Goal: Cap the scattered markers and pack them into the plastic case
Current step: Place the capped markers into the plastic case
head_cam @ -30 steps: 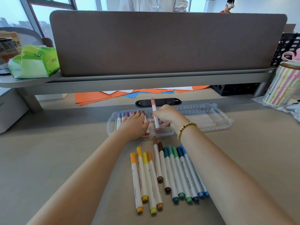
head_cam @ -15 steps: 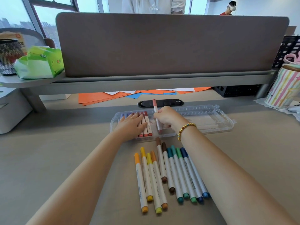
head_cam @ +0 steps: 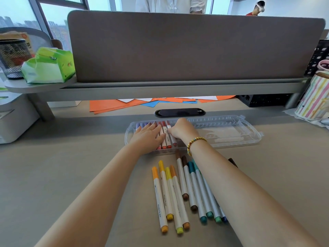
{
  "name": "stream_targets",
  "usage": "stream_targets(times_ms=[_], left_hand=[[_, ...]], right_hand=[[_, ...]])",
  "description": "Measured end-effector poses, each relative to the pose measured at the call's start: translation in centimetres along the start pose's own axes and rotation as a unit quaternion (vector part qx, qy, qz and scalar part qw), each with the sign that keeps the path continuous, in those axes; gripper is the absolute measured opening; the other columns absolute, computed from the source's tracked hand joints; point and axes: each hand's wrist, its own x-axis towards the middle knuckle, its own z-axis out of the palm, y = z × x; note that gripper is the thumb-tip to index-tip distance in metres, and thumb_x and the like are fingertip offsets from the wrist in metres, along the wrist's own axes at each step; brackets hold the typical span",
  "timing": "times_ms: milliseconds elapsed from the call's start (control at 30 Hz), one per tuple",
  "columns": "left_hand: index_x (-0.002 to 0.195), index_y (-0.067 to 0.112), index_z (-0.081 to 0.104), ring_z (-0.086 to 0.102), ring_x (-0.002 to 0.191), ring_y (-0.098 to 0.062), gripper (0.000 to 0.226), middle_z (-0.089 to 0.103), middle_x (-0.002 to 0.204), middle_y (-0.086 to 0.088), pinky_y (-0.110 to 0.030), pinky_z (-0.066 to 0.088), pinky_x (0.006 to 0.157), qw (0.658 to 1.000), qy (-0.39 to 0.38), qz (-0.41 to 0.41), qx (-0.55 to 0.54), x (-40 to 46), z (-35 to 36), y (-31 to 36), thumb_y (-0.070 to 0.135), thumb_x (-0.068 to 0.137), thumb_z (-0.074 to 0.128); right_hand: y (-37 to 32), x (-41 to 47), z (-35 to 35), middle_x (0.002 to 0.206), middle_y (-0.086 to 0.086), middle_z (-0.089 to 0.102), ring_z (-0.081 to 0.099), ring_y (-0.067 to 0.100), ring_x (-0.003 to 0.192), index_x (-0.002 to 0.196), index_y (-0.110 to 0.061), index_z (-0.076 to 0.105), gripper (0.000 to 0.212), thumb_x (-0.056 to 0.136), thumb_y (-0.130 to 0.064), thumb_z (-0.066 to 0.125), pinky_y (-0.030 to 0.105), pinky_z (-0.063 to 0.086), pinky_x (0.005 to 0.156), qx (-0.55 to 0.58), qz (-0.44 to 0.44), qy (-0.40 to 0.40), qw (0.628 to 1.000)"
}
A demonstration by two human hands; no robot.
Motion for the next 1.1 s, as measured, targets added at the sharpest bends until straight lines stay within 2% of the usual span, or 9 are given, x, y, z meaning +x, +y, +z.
stream_targets(times_ms=[133,200,300,467,700,867,933,1000,1100], left_hand=[[0.15,0.021,0.011,-0.001,0.146,-0.024,0.055,0.006,0.158,-0.002,-0.046,-0.006,0.114,1.0,-0.002,0.006,0.012,0.0,0.0,0.0,0.043,0.101,0.013],[0.15,0.022,0.011,-0.001,0.146,-0.024,0.055,0.006,0.158,-0.002,-0.046,-0.006,0.115,1.0,-0.005,0.004,0.004,0.0,-0.1,0.0,0.044,0.101,0.014],[0.15,0.026,0.012,-0.001,0.146,-0.026,0.054,0.006,0.158,-0.002,-0.05,-0.003,0.115,1.0,-0.014,0.001,-0.007,0.2,-0.3,0.3,0.046,0.099,0.019],[0.15,0.03,0.008,-0.005,0.145,-0.028,0.055,0.001,0.159,-0.003,-0.052,-0.004,0.114,1.0,-0.031,-0.006,0.0,0.3,-0.3,0.6,0.048,0.098,0.017],[0.15,0.03,0.008,-0.004,0.146,-0.027,0.055,0.002,0.159,-0.003,-0.052,-0.004,0.115,0.999,-0.031,-0.01,-0.009,0.3,-0.3,0.7,0.049,0.098,0.016],[0.148,0.027,0.019,0.005,0.145,-0.028,0.054,0.013,0.157,-0.003,-0.054,0.0,0.114,1.0,-0.017,-0.011,-0.009,0.1,-0.5,0.8,0.048,0.099,0.018],[0.141,0.02,0.036,0.019,0.143,-0.029,0.047,0.029,0.152,-0.007,-0.054,0.007,0.115,1.0,-0.008,-0.006,-0.028,-0.8,-0.8,1.1,0.041,0.1,0.023],[0.134,0.014,0.044,0.039,0.131,-0.028,0.041,0.046,0.139,-0.01,-0.043,0.025,0.111,0.996,0.005,-0.019,-0.089,-2.2,-1.1,1.4,0.034,0.101,0.03],[0.127,0.014,0.052,0.053,0.107,-0.021,0.035,0.055,0.125,-0.008,-0.03,0.043,0.089,0.98,0.111,-0.064,-0.149,-4.5,-1.4,1.6,0.029,0.097,0.042]], right_hand=[[-0.1,-0.2,0.2,0.085,0.004,0.059,0.059,0.02,0.081,0.103,-0.01,0.063,0.029,0.094,-0.036,0.053,0.03,0.049,0.073,-0.055,-0.021,0.034,0.998],[0.2,-0.5,0.2,0.098,0.008,0.063,0.059,0.024,0.097,0.11,-0.01,0.062,0.036,0.096,-0.04,0.047,0.034,0.046,0.082,-0.105,-0.052,0.052,0.992],[1.0,-1.1,-0.3,0.123,0.011,0.057,0.047,0.029,0.12,0.123,-0.012,0.052,0.043,0.1,-0.042,0.033,0.041,0.034,0.1,-0.178,-0.084,0.043,0.98],[1.3,-1.8,-1.1,0.143,0.013,0.039,0.03,0.032,0.134,0.145,-0.025,0.028,0.047,0.101,-0.039,0.032,0.047,0.023,0.109,-0.193,-0.112,-0.021,0.975],[1.5,-2.5,-0.6,0.136,0.012,0.04,0.03,0.032,0.131,0.146,-0.029,0.029,0.049,0.099,-0.029,0.042,0.044,0.026,0.105,-0.261,-0.162,0.005,0.952],[1.3,-2.6,-1.6,0.141,0.011,0.036,0.026,0.032,0.134,0.144,-0.036,0.032,0.044,0.101,-0.029,0.036,0.046,0.022,0.108,-0.258,-0.141,-0.021,0.956],[1.6,-3.2,-1.9,0.138,0.009,0.04,0.029,0.031,0.131,0.142,-0.034,0.037,0.041,0.101,-0.028,0.036,0.046,0.023,0.106,-0.235,-0.146,-0.014,0.961],[2.2,-4.4,-2.3,0.136,0.007,0.043,0.031,0.028,0.128,0.142,-0.031,0.038,0.042,0.1,-0.028,0.035,0.044,0.025,0.104,-0.184,-0.155,0.024,0.97],[2.5,-6.9,-3.2,0.132,0.006,0.045,0.034,0.027,0.125,0.132,-0.028,0.049,0.036,0.098,-0.025,0.04,0.042,0.027,0.102,-0.136,-0.151,0.064,0.977]])
